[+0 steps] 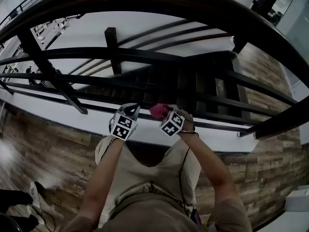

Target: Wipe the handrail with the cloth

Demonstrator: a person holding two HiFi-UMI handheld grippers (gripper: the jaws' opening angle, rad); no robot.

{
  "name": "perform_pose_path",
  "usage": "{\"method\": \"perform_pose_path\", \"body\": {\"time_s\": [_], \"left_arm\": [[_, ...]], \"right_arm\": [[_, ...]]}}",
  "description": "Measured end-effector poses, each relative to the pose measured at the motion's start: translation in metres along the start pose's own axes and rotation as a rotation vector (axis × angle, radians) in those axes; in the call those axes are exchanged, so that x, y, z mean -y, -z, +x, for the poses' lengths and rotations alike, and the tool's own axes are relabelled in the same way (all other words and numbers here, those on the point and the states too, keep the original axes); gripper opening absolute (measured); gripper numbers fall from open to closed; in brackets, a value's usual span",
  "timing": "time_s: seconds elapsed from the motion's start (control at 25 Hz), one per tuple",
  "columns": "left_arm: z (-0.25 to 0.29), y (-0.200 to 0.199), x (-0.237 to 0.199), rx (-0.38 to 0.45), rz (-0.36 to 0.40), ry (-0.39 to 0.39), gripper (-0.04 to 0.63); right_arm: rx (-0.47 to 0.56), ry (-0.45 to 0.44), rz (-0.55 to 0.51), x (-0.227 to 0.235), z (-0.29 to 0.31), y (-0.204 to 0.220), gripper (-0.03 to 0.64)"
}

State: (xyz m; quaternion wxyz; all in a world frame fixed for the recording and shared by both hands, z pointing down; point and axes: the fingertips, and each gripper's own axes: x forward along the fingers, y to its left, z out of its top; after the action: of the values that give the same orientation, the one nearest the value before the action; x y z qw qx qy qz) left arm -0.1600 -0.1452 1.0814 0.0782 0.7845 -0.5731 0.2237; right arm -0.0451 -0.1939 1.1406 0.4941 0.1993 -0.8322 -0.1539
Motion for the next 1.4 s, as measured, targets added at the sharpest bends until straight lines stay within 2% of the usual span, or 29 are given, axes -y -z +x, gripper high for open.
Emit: {"method": "perform_pose_path", "body": {"time_s": [0.2, 0.44, 0.76, 1.04, 1.24, 1.4], "left_arm": [[0.044, -0.019, 0.065, -0.018, 0.033, 0.124, 0.015], [0.092, -0.047, 0.144, -0.018, 0.077, 0.232, 0.015], [0.143, -0.092, 0.246, 0.001, 0.13, 0.363, 0.015], [0.181, -0.138, 0.341, 0.011, 0.181, 0.483, 0.015], [0.186, -0.15, 0.388, -0.001, 0.223, 0.529, 0.015], [0.182, -0.146, 0.388, -0.012, 0.245, 0.517, 0.015]], "right_arm": [[-0.024, 0.072, 0.04, 0.029, -0.027, 0.068, 0.107], [-0.103, 0.13, 0.115, 0.077, -0.056, 0.165, 0.107], [-0.182, 0.266, 0.164, 0.137, -0.106, 0.302, 0.101], [-0.288, 0.357, 0.292, 0.191, -0.15, 0.426, 0.094], [-0.412, 0.425, 0.335, 0.23, -0.182, 0.521, 0.094], [-0.517, 0.445, 0.341, 0.255, -0.201, 0.579, 0.094]]}}
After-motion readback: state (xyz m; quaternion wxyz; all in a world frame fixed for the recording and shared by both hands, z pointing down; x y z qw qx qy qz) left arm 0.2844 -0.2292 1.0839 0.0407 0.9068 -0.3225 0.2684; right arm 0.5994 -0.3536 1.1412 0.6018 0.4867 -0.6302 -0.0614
